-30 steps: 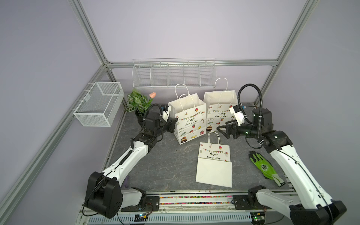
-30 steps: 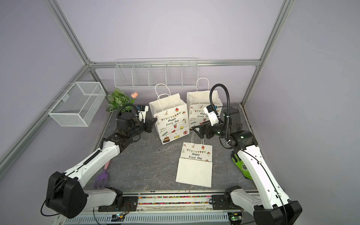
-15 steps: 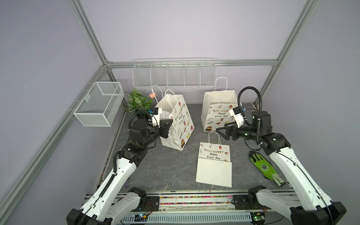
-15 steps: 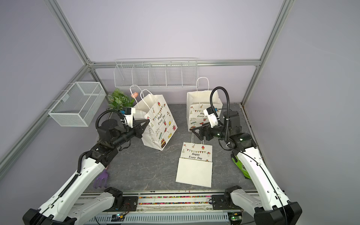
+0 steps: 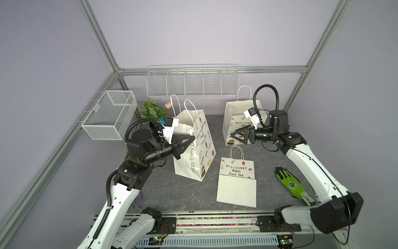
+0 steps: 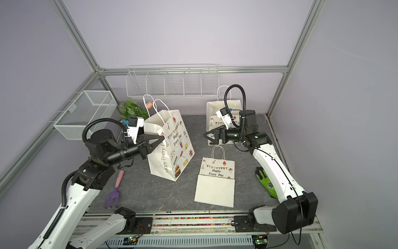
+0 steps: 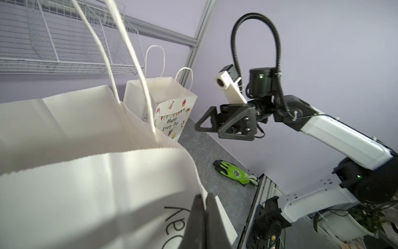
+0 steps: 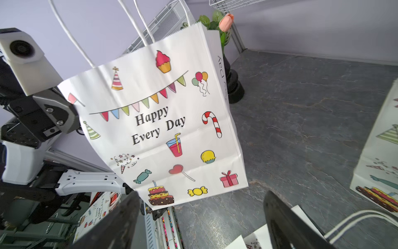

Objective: Put away the paper bag
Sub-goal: Pick up the paper bag from the center of the board, then press the paper bag.

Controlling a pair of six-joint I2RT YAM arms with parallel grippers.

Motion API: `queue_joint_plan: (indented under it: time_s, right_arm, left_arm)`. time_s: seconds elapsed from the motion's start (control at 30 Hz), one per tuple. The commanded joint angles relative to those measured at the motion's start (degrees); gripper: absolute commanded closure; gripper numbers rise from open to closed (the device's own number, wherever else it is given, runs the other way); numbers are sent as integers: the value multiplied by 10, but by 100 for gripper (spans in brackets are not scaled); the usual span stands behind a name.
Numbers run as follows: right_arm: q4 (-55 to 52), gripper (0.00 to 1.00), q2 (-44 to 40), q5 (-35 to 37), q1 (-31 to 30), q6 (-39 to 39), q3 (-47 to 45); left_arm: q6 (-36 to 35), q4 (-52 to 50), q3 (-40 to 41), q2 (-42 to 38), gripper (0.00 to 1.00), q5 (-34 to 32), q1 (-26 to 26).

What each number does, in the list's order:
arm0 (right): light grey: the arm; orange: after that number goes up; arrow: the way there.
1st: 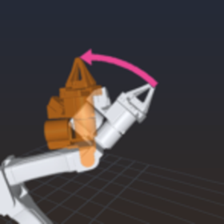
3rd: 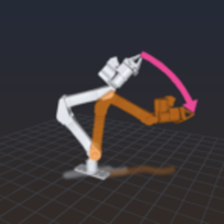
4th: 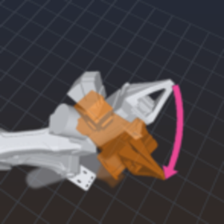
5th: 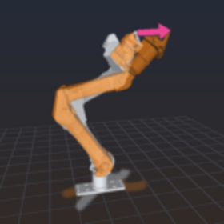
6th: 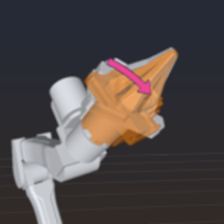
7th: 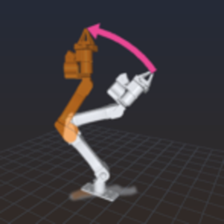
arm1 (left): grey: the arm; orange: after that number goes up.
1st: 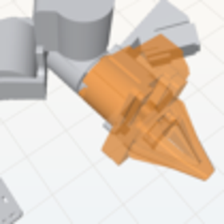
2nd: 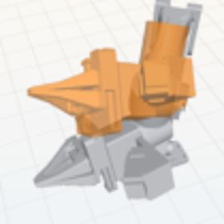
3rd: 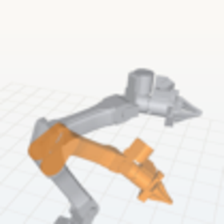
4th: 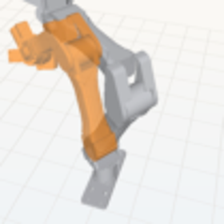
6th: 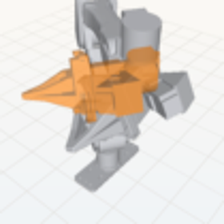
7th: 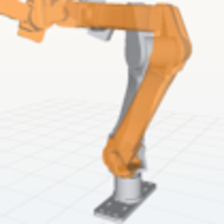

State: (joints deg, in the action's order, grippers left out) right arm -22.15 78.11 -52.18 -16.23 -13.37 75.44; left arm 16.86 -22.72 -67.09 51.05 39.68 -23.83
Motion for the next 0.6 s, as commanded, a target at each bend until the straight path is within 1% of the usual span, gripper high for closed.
queue_joint_plan:
  time_s: [0.0,0.13,0.23,0.3,0.37,0.43,0.5,0.57]
  right_arm:
    - [81,8,14,-92,-4,-57,12]
    - [116,7,26,-107,-26,-78,25]
    - [118,3,39,-106,-48,-72,42]
    - [123,0,50,-121,-57,-77,53]
    - [150,4,52,-134,-67,-98,52]
    - [175,11,46,-135,-79,-114,44]
    - [178,22,42,-132,-89,-118,42]
    - [177,36,39,-129,-96,-119,39]
  left_arm:
    - [-12,-49,-28,-12,100,74,1]
    - [4,-42,-45,-16,100,103,1]
    - [31,-10,-48,-21,100,134,0]
    - [39,-3,-51,-24,100,135,1]
    - [37,-9,-58,-24,100,136,1]
    - [39,-9,-58,-24,100,135,1]
    - [34,-14,-56,-22,100,126,1]
    - [29,-18,-52,-20,100,116,1]
